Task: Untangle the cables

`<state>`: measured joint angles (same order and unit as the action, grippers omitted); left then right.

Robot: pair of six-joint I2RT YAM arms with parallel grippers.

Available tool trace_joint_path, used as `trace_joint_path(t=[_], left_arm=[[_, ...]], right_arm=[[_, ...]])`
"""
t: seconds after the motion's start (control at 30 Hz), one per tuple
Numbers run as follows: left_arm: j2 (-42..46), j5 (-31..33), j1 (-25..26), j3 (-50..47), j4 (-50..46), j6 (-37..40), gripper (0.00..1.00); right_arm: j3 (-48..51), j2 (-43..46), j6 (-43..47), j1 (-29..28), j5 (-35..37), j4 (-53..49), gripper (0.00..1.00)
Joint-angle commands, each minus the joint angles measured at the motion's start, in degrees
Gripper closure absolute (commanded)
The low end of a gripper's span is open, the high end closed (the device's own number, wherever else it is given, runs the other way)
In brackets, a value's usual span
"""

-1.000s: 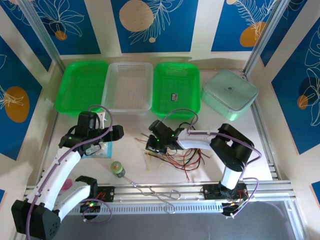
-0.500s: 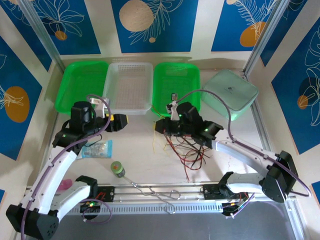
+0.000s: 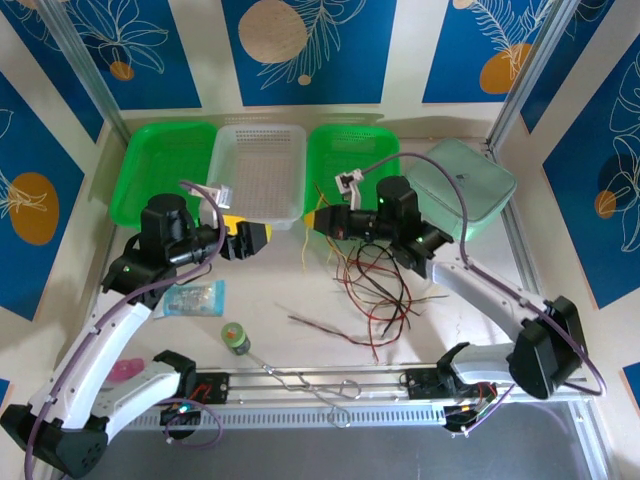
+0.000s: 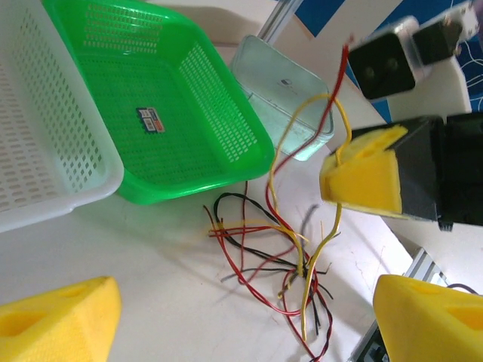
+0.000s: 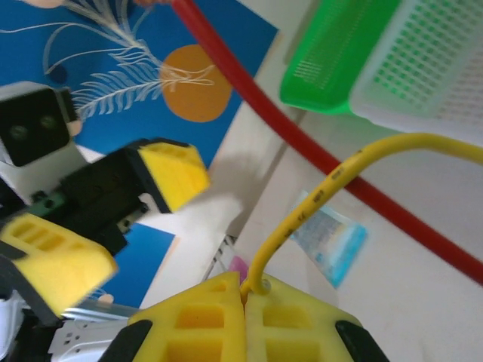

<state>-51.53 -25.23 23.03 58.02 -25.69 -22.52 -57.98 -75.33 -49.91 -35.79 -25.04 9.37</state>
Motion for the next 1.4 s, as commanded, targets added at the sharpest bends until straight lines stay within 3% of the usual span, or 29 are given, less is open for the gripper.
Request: trace_joint_path(t=[0.0, 0.27, 0.4, 0.57, 0.9, 1.23, 1.37], left_arm=[[0.3, 1.0, 0.6, 1.8, 1.7, -0.8, 0.13], [0.5, 1.1, 0.6, 2.3, 1.5, -1.0, 0.13], [0.3, 1.1, 0.6, 2.9, 0.8, -0.6, 0.12], [0.3, 1.3, 0.6, 3.6, 0.4, -0.4, 0.13], [-4.3, -3.2, 1.4, 11.9, 1.4, -2.8, 0.16], [-12.9, 1.1, 4.3, 15.7, 7.9, -4.5, 0.18], [-16.2, -0.2, 4.7, 17.5, 11.9, -6.6, 0.21]], right_arm=[[-3.9, -2.5, 0.4, -0.9, -7.1, 9.7, 1.00], [-7.8, -10.0, -1.9, 0.4, -13.2, 23.6, 1.00], [-14.0, -13.0, -2.4, 0.5, -15.4, 23.5, 1.00], [-16.7, -12.8, -0.5, 0.6, -15.7, 17.9, 1.00], [-12.0, -4.4, 15.1, 0.4, -9.5, -3.9, 1.00], [-11.8, -2.8, 20.5, -1.5, -5.6, -11.8, 1.00], [-11.8, -2.6, 21.6, -2.2, -5.1, -13.2, 1.00]])
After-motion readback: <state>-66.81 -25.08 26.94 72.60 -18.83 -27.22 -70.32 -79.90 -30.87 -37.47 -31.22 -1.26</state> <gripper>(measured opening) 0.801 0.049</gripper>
